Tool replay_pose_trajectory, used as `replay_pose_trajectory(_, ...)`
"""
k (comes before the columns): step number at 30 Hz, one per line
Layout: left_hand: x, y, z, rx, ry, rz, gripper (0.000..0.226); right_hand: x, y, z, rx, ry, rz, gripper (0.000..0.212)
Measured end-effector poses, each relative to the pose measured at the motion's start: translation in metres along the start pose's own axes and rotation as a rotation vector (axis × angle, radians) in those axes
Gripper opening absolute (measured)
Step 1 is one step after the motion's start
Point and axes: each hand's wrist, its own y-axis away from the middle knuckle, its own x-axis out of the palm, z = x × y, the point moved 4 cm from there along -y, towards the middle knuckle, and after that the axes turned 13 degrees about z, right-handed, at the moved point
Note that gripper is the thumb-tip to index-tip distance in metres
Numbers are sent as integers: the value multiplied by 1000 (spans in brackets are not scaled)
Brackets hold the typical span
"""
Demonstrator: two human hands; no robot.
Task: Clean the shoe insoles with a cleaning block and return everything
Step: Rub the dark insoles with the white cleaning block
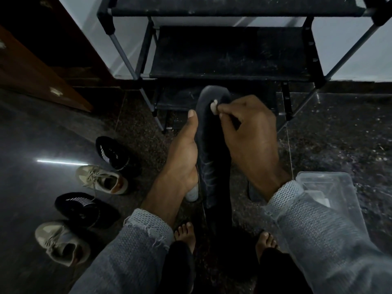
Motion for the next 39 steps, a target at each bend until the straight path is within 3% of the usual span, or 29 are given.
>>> replay_pose_trajectory(4, -6, 1, -4, -3, -46, -73, 54, 7, 4, 3, 5, 26, 41, 13)
replay_pose_trajectory(8, 1, 0, 0, -5, -166, -76, 51, -5, -4, -6, 37, -3, -45, 15)
replay_pose_trajectory(16, -1, 2, -3, 24, -63, -76, 46, 11, 7, 11, -48, 7, 33, 15)
replay_pose_trajectory(23, 8, 0, 3, 5, -130, -23, 49, -9, -7, -6, 26, -16, -80, 17)
replay_pose_trajectory(30, 1, 1, 0, 38, -93, -33, 51, 11, 3, 17, -133, 8, 37, 20)
replay_pose_trajectory(36, 4, 0, 2, 10, -128, -15, 49, -4, -7, -4, -42, 26, -19, 18)
replay_pose_trajectory(39, 2, 0, 1, 3, -130, -13, 51, 0, -3, 2, -96, 7, 19, 18)
